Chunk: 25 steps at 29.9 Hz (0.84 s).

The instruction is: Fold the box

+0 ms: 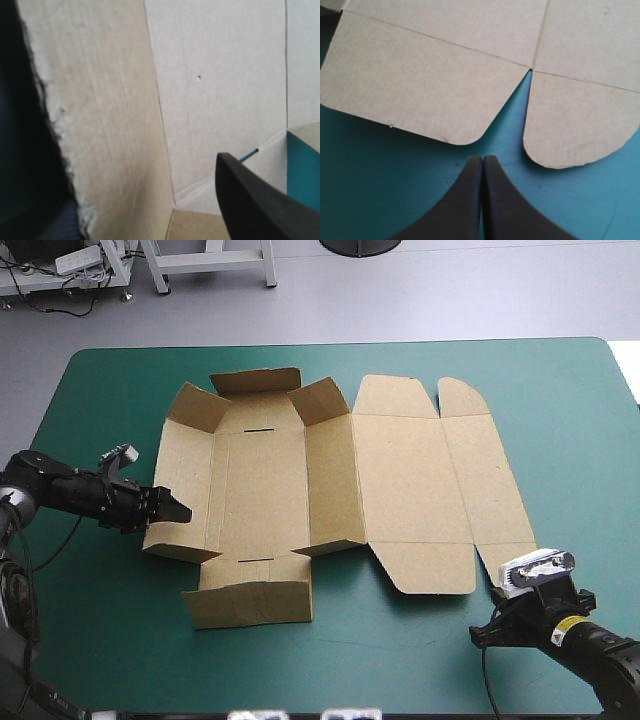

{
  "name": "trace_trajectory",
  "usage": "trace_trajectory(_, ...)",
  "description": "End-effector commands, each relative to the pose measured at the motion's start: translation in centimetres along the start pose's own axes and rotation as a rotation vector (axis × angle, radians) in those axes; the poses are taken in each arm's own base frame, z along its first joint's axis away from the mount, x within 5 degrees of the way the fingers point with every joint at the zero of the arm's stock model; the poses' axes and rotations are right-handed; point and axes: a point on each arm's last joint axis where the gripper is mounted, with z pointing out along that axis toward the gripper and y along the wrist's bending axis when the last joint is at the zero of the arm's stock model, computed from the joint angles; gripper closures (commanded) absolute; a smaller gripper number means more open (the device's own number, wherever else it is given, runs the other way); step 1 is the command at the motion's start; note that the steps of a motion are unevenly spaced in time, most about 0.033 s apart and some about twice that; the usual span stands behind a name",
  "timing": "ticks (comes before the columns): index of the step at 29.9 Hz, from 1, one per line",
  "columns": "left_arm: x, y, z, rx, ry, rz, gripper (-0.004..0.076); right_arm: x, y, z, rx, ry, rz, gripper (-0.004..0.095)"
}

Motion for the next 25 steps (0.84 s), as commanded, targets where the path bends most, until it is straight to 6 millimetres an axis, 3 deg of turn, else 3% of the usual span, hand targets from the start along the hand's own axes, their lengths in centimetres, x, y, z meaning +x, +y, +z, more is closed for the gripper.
trace_trajectory(1,0.3,-2.4,-1.0,0.085,0.009,0.039,0.0315,-1.3,0.0,-0.5,0.004,-0.083,0.000,0.0933)
trace_trajectory(9,0.3,-2.3,-0.9,0.084,0.010,0.035,0.0482,-1.1,0.0,-0.5,0.002,-0.065,0.001,0.0933)
trace_trajectory(15,0.3,-2.3,-0.9,0.079,0.011,0.050,0.0712,-1.1,0.0,-0.5,0.001,-0.064,0.004,0.0933)
trace_trajectory(19,0.4,-2.6,-1.3,0.077,-0.002,0.092,0.0729,-1.1,0.0,-0.5,0.001,-0.064,0.004,0.0933)
trace_trajectory(25,1.4,-5.5,-4.3,0.013,-0.110,0.218,0.0729,-1.1,0.0,-0.5,0.001,-0.066,0.004,0.0933)
